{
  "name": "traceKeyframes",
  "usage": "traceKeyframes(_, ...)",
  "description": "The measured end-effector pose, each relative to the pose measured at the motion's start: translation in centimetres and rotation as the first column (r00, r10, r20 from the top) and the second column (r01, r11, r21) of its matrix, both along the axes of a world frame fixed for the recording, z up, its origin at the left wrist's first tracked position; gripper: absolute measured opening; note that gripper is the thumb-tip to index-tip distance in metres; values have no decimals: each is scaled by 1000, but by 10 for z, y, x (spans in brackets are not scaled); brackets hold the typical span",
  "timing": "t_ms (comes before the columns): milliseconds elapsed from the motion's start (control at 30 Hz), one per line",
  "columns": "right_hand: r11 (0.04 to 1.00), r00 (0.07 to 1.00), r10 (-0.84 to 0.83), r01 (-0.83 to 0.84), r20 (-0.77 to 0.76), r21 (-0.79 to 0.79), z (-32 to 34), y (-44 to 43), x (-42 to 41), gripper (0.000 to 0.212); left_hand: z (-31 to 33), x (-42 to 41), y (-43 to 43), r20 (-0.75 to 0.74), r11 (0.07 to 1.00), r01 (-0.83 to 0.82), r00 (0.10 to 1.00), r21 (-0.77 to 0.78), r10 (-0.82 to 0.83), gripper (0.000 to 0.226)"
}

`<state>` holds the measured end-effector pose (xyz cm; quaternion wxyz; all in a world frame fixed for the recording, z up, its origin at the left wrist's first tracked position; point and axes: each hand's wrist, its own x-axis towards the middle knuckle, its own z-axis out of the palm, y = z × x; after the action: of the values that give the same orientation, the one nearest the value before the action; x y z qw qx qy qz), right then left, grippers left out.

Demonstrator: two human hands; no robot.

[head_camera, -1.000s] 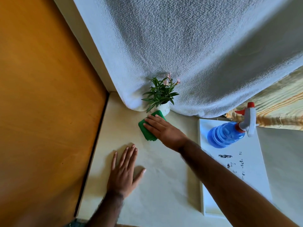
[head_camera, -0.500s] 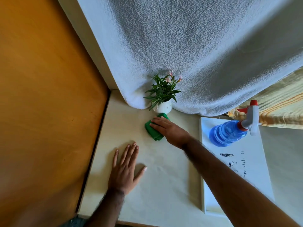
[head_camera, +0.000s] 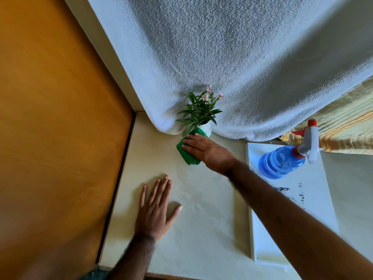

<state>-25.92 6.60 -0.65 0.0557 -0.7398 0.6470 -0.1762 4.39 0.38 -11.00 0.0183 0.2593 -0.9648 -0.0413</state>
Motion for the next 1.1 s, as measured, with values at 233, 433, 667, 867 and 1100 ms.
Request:
traceKeyframes(233,981,956,-168,139,241,136,-19,15,13,58,0,2,1,-6,1000,-5,1000,15,5,90)
traceKeyframes(433,938,876,-331,265,350,223,-23,19,12,70,1,3,-1,14,1000,-8,1000,20,8,91)
traceKeyframes(667,982,964,-186,176,191,67,-7,54,29,65,6,1,-1,3,999,1,1000,35,-1,92)
traceKeyframes(867,947,940,-322,320,116,38,5,128,39,70,10,1,-3,12,998,-2,1000,57,1,91)
traceKeyframes(1100,830,833,-552,548,19,99,-5,242,54,82,18,0,1,-42,997,-2,999,71,5,86)
